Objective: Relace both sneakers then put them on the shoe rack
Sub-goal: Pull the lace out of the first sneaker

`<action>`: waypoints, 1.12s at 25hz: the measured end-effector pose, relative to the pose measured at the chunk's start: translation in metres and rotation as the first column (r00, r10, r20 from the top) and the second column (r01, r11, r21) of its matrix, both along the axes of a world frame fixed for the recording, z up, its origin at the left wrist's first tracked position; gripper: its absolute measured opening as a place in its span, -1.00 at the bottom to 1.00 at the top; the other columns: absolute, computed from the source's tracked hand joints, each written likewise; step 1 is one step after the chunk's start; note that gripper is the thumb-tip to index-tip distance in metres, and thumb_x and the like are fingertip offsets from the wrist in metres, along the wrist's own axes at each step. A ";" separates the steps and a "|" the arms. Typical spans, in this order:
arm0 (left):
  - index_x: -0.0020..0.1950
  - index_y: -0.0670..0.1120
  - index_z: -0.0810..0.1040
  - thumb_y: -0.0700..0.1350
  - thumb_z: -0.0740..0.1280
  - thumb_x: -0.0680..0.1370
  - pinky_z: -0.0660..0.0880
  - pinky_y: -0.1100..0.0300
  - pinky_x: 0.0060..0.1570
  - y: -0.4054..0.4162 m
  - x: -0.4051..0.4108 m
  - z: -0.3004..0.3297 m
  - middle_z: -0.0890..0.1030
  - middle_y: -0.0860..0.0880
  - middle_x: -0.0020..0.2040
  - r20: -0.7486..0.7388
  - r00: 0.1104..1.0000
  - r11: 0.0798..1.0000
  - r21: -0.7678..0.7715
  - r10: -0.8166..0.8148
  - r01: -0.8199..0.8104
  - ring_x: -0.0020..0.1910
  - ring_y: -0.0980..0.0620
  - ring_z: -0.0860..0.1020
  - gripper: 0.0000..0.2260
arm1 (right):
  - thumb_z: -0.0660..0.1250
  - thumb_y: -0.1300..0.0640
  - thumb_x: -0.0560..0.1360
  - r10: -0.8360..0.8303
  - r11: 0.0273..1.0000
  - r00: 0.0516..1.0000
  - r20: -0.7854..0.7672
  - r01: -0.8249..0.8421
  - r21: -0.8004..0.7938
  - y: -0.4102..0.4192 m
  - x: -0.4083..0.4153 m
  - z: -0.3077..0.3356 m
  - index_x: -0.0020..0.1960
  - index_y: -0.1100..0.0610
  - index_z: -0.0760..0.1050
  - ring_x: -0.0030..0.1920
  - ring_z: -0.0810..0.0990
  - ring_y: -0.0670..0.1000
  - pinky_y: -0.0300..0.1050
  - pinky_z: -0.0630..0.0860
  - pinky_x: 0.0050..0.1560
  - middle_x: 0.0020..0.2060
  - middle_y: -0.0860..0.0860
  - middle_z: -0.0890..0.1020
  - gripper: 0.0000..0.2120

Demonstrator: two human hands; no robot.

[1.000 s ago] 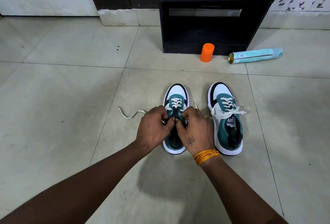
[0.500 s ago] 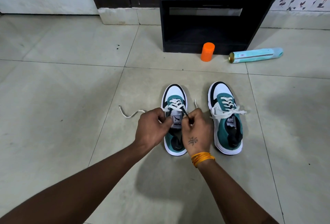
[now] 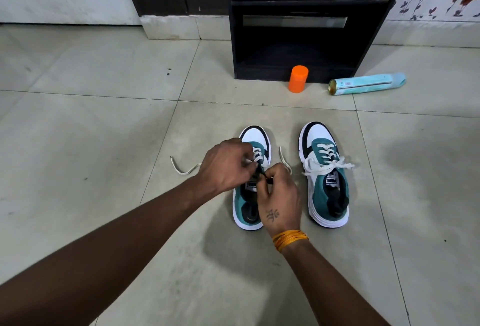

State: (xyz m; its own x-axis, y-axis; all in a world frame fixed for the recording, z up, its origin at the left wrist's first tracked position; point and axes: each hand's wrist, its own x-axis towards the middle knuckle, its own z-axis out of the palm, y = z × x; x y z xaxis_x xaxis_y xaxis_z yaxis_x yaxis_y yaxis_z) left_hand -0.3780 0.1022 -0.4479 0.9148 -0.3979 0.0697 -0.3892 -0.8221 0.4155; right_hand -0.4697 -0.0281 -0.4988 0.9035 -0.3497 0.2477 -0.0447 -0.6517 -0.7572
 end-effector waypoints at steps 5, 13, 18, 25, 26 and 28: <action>-0.20 -0.08 0.63 -0.17 0.43 0.59 0.57 0.12 -0.32 0.006 0.010 -0.012 0.60 0.00 -0.32 -0.473 0.801 0.647 -0.489 0.366 -0.585 -0.34 -0.04 0.56 -0.84 | 0.31 0.14 0.58 -0.052 0.998 0.998 -0.038 0.053 0.028 0.003 0.000 -0.003 -0.07 0.06 0.35 -0.23 0.57 0.16 0.10 0.51 -0.25 -0.23 0.03 0.55 -0.87; -0.06 0.04 0.69 -0.01 0.47 0.53 0.57 0.09 -0.09 0.009 0.002 -0.010 0.60 0.10 -0.12 -0.011 0.998 0.972 -0.226 -0.059 0.055 -0.17 0.11 0.60 -0.95 | 0.29 0.13 0.56 -0.046 0.999 0.999 -0.029 0.047 0.026 0.003 0.001 -0.004 -0.06 0.08 0.36 -0.24 0.54 0.17 0.10 0.49 -0.27 -0.21 0.04 0.54 -0.89; -0.23 0.04 0.57 -0.15 0.38 0.59 0.63 -0.17 -0.10 0.019 0.020 -0.025 0.59 0.09 -0.30 -0.319 0.860 0.665 -0.544 0.399 -0.511 -0.22 -0.14 0.65 -0.79 | 0.29 0.09 0.59 -0.044 0.999 0.997 -0.062 0.045 0.023 0.003 0.001 -0.006 -0.06 0.04 0.34 -0.18 0.59 0.13 0.11 0.53 -0.21 -0.18 0.01 0.56 -0.87; 0.35 0.04 0.58 -0.15 0.26 0.58 0.63 0.02 -0.09 0.025 -0.005 -0.023 0.61 0.05 0.27 0.181 0.969 0.983 -0.033 -0.171 0.179 0.04 -0.09 0.68 -0.65 | 0.30 0.12 0.57 -0.039 0.999 0.998 -0.059 0.040 0.021 0.004 -0.002 -0.005 -0.06 0.04 0.34 -0.17 0.59 0.13 0.08 0.52 -0.22 -0.17 0.00 0.56 -0.87; 0.30 0.05 0.59 -0.14 0.26 0.57 0.63 0.00 -0.14 0.025 -0.005 -0.024 0.62 0.05 0.22 0.189 0.957 0.975 0.028 -0.220 0.218 0.01 -0.11 0.67 -0.67 | 0.30 0.12 0.57 -0.039 0.999 0.998 -0.058 0.040 0.021 0.004 -0.002 -0.005 -0.06 0.04 0.34 -0.17 0.59 0.13 0.08 0.52 -0.22 -0.17 0.00 0.56 -0.87; 0.16 0.02 0.64 -0.12 0.27 0.58 0.61 0.02 -0.17 0.026 -0.003 -0.032 0.64 0.03 0.06 0.236 0.956 0.983 -0.021 -0.174 0.184 -0.08 -0.10 0.66 -0.78 | 0.30 0.11 0.58 -0.040 0.999 0.997 -0.060 0.041 0.017 0.004 -0.002 -0.004 -0.06 0.03 0.33 -0.17 0.58 0.12 0.07 0.52 -0.22 -0.17 -0.01 0.55 -0.86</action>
State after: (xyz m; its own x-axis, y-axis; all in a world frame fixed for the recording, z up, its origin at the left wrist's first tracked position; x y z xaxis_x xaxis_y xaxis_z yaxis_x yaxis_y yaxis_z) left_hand -0.3814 0.1287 -0.4799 0.7855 -0.5457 0.2918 -0.6182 -0.7138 0.3292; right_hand -0.4713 -0.0244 -0.5033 0.9016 -0.3901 0.1871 -0.1159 -0.6344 -0.7643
